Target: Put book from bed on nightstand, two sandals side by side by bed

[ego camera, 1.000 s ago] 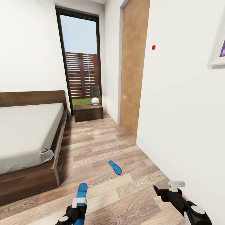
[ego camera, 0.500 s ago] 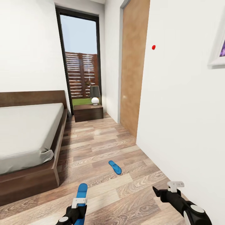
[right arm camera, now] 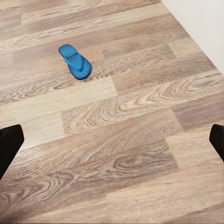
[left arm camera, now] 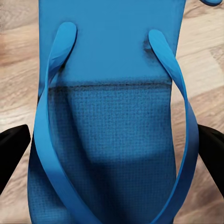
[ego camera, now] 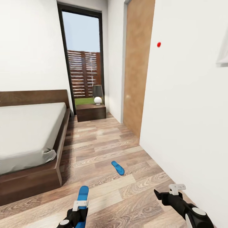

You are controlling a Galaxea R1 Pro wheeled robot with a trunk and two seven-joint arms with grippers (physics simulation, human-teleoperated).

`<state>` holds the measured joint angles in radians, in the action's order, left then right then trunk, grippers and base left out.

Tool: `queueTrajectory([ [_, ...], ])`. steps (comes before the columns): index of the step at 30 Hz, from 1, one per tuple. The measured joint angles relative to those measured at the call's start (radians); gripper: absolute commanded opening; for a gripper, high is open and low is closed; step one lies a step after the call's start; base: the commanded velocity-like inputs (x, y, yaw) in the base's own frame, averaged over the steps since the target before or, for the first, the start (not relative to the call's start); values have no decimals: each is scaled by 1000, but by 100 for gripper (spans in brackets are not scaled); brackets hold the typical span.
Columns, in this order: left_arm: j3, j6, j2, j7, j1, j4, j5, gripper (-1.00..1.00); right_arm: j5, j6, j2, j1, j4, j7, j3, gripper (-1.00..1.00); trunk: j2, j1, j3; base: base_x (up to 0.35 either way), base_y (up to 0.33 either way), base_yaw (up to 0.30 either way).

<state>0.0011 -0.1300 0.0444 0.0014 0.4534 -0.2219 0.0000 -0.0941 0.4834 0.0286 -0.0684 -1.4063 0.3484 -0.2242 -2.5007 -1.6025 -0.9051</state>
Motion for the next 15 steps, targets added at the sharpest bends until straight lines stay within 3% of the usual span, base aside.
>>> queueTrajectory([
  [15,0,0,0,0,0,0,-1,-100,-2,1,-1,0,5,0,2,100,0,0,-23,0,0,72],
])
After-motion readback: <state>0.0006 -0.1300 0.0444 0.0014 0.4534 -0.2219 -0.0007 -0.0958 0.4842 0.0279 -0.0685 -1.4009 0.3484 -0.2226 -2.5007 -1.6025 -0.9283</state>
